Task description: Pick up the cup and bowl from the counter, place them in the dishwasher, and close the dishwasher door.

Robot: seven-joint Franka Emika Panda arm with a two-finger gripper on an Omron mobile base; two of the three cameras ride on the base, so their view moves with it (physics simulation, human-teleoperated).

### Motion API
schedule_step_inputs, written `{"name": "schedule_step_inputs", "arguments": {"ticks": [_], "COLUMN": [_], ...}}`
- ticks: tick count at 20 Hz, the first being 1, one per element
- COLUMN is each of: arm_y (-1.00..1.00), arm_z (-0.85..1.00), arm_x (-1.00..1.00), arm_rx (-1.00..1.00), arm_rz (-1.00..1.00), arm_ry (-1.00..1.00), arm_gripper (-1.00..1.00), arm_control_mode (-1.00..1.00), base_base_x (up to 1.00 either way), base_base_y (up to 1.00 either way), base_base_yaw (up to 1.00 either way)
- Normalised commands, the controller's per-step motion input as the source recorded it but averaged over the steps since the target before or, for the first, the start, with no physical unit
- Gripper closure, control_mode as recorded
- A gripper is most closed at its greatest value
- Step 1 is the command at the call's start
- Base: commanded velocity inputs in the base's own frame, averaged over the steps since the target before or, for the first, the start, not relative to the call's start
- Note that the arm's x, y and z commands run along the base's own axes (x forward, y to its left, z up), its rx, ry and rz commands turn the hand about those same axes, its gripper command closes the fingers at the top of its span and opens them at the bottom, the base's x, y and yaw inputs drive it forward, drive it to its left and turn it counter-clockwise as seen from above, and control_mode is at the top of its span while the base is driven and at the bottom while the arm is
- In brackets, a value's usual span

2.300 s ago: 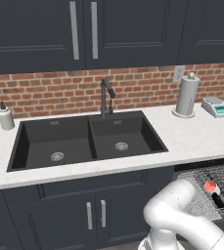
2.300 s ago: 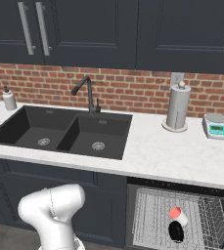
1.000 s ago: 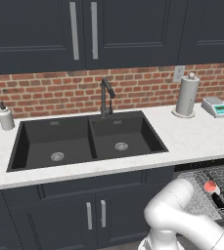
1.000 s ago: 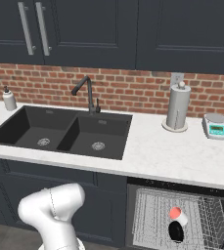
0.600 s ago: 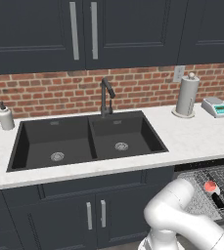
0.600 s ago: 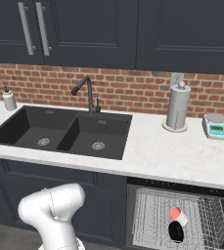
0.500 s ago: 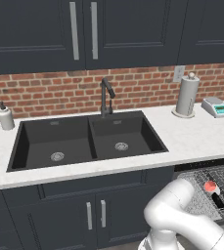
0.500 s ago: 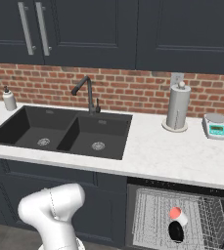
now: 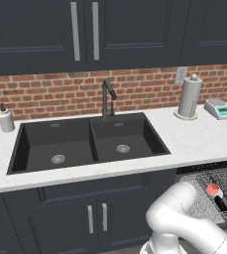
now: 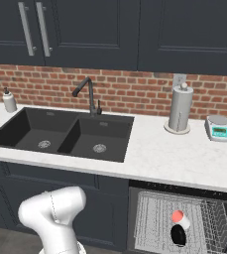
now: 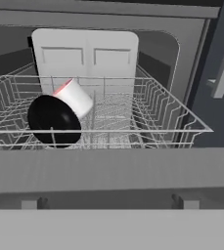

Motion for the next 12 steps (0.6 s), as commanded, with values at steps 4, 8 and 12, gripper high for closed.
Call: {"name": "schedule_step_inputs", "arguments": {"ticks": [4, 8, 12], "arm_y": [0.17, 0.17, 0.08], "arm_z": [-0.09, -0.83, -1.00], "arm_x": [1.00, 0.66, -0.40], "arm_rx": [0.26, 0.34, 0.18], "arm_rz": [0.29, 0.33, 0.21], "arm_ry": [-0.75, -0.48, -0.03], "arm_gripper": [-1.00, -1.00, -1.00], "arm_control_mode": [-1.00, -1.00, -1.00], "base_base_x": [0.00, 0.00, 0.00], "base_base_y": [0.00, 0.00, 0.00], "base_base_yaw": [0.00, 0.00, 0.00]}}
